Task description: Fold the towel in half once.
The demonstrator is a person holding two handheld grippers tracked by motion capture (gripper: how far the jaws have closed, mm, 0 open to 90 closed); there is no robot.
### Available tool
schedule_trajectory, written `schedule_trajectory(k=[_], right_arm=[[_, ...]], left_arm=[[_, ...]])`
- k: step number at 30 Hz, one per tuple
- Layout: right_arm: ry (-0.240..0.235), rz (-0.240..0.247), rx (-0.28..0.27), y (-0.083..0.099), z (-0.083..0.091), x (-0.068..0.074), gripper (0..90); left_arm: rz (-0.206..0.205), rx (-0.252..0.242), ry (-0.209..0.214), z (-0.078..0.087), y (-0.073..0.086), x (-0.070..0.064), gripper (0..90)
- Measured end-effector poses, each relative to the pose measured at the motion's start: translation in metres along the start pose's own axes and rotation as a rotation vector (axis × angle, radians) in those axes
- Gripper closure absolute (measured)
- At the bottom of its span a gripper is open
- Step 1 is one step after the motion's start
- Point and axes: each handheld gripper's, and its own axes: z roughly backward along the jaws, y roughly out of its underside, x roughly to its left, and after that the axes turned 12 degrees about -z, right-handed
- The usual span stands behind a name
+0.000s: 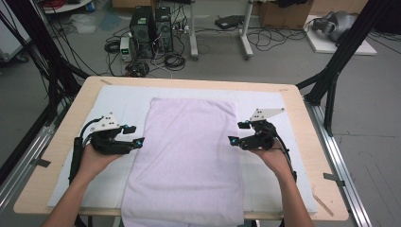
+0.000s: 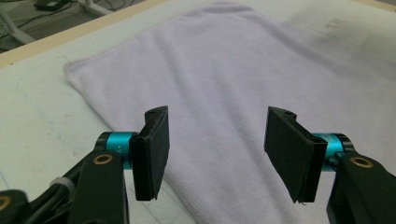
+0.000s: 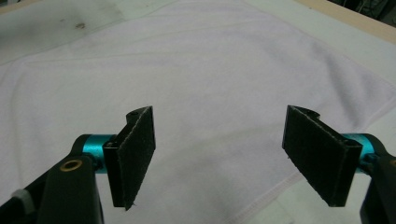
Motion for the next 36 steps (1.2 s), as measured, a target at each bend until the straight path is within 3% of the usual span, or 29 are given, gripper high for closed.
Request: schedule_trajectory(k=[6, 10, 14, 18, 22, 27, 34, 36], right_arm=[[0.033, 0.001, 0.019, -0.018, -0.011, -0.016, 26.3], [0.068, -0.027, 0.034, -0.026, -0.022, -0.030, 27.3], [0.102, -0.043, 0.047, -0.024, -0.035, -0.041, 29.3], [0.152, -0.057, 0.047, -0.020, -0.044, -0.052, 32.0], [0.167, -0.071, 0.044, -0.016, -0.051, -0.061, 35.1], [0.197, -0.085, 0.059, -0.010, -0.059, -0.070, 39.9], [0.229, -0.121, 0.058, -0.004, -0.068, -0.081, 46.9], [0.232, -0.132, 0.059, -0.003, -0.070, -0.082, 48.2]], left_arm=[[0.008, -0.007, -0.059, -0.009, -0.008, 0.017, 42.5], [0.008, -0.022, -0.099, -0.022, -0.013, 0.026, 45.4], [0.029, -0.003, -0.076, -0.041, -0.011, 0.038, 46.5], [0.032, 0.044, -0.053, -0.061, -0.007, 0.051, 49.1], [0.056, 0.078, -0.041, -0.078, -0.007, 0.062, 48.9], [0.071, 0.176, -0.080, -0.097, 0.007, 0.074, 52.9], [0.075, 0.178, -0.132, -0.113, 0.015, 0.076, 60.3], [0.077, 0.222, -0.139, -0.117, 0.018, 0.076, 62.0]])
